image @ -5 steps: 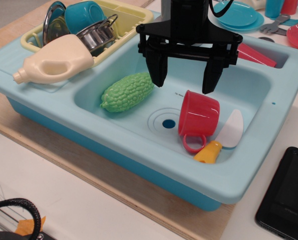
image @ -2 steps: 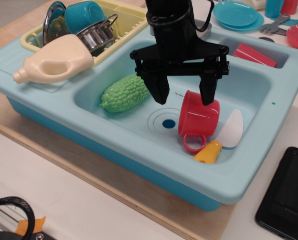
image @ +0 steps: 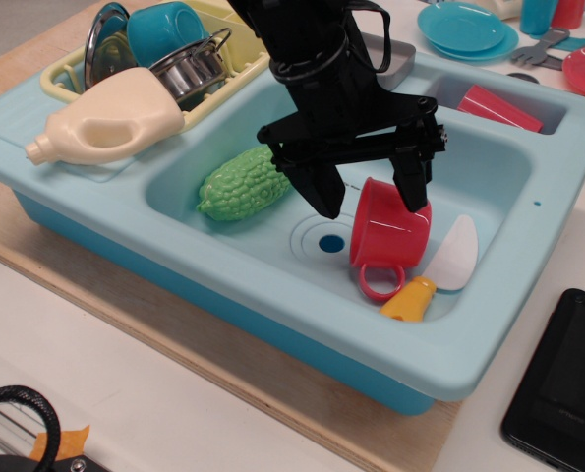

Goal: Flip cup upright

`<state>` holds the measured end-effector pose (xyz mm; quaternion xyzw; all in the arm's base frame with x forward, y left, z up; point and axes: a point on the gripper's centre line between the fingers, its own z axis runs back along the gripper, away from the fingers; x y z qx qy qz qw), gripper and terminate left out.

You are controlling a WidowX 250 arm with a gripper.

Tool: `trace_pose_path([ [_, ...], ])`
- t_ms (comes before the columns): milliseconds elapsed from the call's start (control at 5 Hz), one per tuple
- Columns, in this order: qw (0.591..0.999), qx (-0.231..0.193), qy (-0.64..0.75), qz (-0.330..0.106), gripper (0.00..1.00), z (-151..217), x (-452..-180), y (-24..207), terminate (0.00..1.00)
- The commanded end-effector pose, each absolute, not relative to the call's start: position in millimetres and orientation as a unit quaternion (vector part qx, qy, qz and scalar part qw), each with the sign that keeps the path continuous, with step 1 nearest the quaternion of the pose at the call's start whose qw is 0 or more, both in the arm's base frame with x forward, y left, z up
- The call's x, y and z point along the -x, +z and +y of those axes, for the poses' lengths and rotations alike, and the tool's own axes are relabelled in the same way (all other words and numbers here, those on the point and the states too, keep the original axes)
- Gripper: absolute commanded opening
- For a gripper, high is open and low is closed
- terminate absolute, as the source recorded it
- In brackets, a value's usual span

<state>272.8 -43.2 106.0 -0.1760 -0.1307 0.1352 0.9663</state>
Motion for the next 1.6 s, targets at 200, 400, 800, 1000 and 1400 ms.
trace_pose_path([
  [200, 0.955, 0.212, 0.143, -0.152, 0.00, -49.2, -283.3, 103.9, 0.00],
  [400, 0.953, 0.222, 0.145, -0.145, 0.00, -50.4, -286.7, 99.3, 0.00],
  [800, 0.972, 0.155, 0.115, -0.131, 0.00, -48.8, -289.2, 102.4, 0.00],
  [1000, 0.987, 0.046, 0.102, -0.116, 0.00, -49.7, -286.0, 112.5, 0.00],
  [1400, 0.990, -0.031, 0.118, -0.070, 0.00, -46.8, -275.5, 104.7, 0.00],
])
